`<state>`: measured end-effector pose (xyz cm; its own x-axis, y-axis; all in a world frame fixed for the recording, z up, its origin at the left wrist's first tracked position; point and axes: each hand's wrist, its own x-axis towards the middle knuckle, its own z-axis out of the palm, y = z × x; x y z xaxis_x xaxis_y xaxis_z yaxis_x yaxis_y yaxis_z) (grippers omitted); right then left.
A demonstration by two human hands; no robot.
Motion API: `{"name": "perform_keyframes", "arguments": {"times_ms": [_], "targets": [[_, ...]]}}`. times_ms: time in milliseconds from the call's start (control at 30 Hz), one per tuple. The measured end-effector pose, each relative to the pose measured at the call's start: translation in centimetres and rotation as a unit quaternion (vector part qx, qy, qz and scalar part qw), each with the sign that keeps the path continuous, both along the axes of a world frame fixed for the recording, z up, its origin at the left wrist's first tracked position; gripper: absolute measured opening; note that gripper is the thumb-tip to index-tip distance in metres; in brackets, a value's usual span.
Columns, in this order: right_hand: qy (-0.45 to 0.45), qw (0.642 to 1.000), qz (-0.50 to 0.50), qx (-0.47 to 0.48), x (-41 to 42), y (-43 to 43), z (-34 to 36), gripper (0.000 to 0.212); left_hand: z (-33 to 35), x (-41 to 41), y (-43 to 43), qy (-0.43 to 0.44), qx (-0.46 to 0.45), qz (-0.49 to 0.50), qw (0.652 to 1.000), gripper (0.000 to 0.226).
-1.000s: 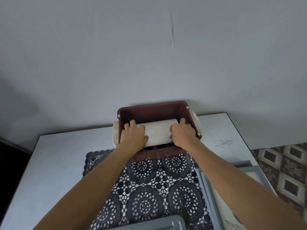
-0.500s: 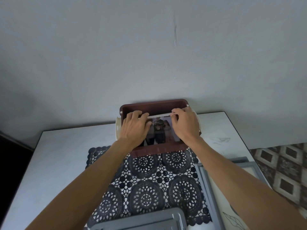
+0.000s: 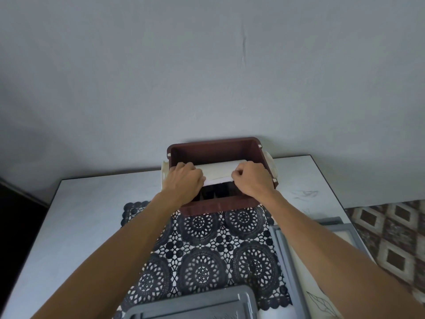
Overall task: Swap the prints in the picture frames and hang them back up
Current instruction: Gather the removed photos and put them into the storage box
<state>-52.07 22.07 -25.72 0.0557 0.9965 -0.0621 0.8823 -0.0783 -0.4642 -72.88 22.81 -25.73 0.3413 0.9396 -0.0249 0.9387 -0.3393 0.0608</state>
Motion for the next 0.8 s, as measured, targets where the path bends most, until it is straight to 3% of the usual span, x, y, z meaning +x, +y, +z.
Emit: {"name": "perform_keyframes", "arguments": {"times_ms": [233,433,633,800], "targets": [[0.029,0.98,-0.025,0.193,0.1,-0.7,-0.1,0.022,0.6,-1.0,-1.0,-0.093,0.049,0.028,0.994,0.037],[0.068,0.96,-0.04,0.269,-0.7,-2.6,0.9,0.019,2.2,-2.2,-3.4,-0.176,0.069,0.06,0.98,0.035],[0.103,0.967,-0.037,0.23,-2.2,-7.7,0.6,0.019,2.6,-4.4,-7.7,-0.225,0.085,0.079,0.967,0.027],[0.073,0.994,-0.009,0.087,-3.7,-14.3,-1.8,0.02,0.8,-6.7,-12.8,-0.223,0.011,0.136,0.965,0.028]]}}
